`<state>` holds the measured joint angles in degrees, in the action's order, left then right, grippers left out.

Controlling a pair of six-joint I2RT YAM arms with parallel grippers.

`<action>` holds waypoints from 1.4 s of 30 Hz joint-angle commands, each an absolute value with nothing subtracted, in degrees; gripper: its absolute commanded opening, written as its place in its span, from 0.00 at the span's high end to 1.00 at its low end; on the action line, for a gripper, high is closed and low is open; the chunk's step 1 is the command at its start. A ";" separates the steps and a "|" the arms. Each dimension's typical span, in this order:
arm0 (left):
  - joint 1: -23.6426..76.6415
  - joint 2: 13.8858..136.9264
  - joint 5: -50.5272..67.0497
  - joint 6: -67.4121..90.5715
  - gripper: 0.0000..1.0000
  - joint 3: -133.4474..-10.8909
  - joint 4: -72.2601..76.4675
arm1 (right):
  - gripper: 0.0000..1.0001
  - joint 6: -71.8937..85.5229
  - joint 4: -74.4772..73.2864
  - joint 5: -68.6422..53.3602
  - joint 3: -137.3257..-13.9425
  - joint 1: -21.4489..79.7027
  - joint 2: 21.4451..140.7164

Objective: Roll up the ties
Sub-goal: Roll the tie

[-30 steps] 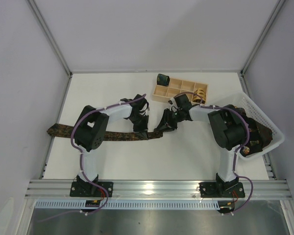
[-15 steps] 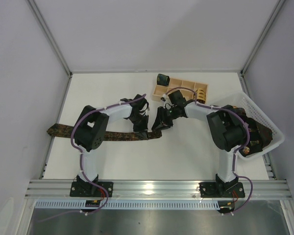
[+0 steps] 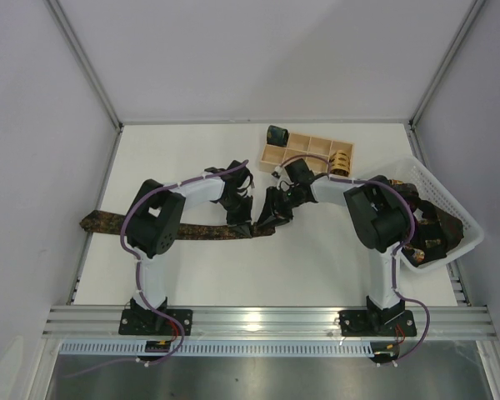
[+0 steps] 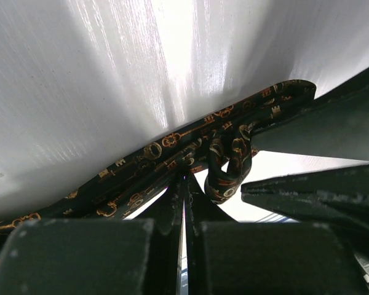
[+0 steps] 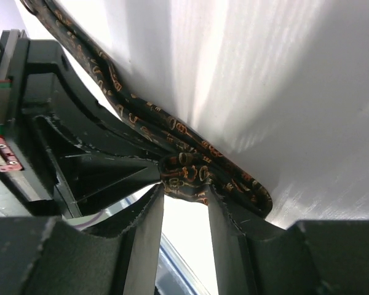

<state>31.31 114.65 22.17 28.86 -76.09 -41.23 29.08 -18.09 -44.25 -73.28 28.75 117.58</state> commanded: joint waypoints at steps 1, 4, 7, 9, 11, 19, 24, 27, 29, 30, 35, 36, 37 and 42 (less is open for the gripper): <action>30.59 113.47 20.13 27.69 1.00 -77.34 -42.98 | 0.60 33.20 -11.80 -46.49 -70.76 27.25 116.55; 30.50 112.59 19.34 27.42 0.99 -77.26 -43.85 | 0.64 33.23 -12.30 -46.32 -70.66 26.46 116.63; 29.89 110.66 19.42 27.33 1.00 -77.52 -44.82 | 0.79 31.91 -14.23 -45.70 -71.19 26.37 117.07; 29.62 109.60 19.60 27.60 1.00 -77.87 -45.26 | 0.82 31.82 -14.24 -45.88 -71.19 26.54 116.81; 29.36 108.72 21.00 27.86 0.99 -79.35 -45.79 | 0.87 31.82 -14.50 -45.79 -71.28 27.07 116.89; 29.36 109.60 26.98 30.94 0.99 -83.05 -43.86 | 0.97 30.50 -17.40 -44.56 -72.77 28.39 117.69; 29.44 112.23 27.60 30.59 0.99 -83.67 -43.77 | 0.97 29.97 -18.54 -43.68 -72.86 28.13 116.28; 29.44 113.20 27.68 30.24 0.99 -82.80 -43.33 | 0.97 29.71 -19.59 -43.77 -73.04 28.04 114.96; 29.44 113.38 27.60 30.23 0.99 -81.75 -42.98 | 0.97 29.44 -20.04 -44.12 -73.21 28.12 114.44; 29.44 113.47 27.60 30.15 0.99 -81.39 -42.72 | 0.97 29.44 -20.30 -44.47 -73.04 28.21 114.43; 29.36 114.61 26.54 29.36 0.99 -80.77 -42.80 | 0.96 28.39 -21.36 -43.42 -71.63 28.65 113.29; 29.44 114.78 26.46 29.27 0.99 -80.68 -42.72 | 0.97 28.39 -21.27 -43.16 -71.37 28.65 112.68; 29.44 115.05 26.37 29.18 0.99 -80.68 -42.71 | 0.96 28.39 -21.18 -42.89 -71.02 28.48 112.33; 29.44 116.10 25.75 28.65 0.99 -80.68 -42.54 | 0.96 27.51 -22.67 -42.19 -70.14 27.77 110.83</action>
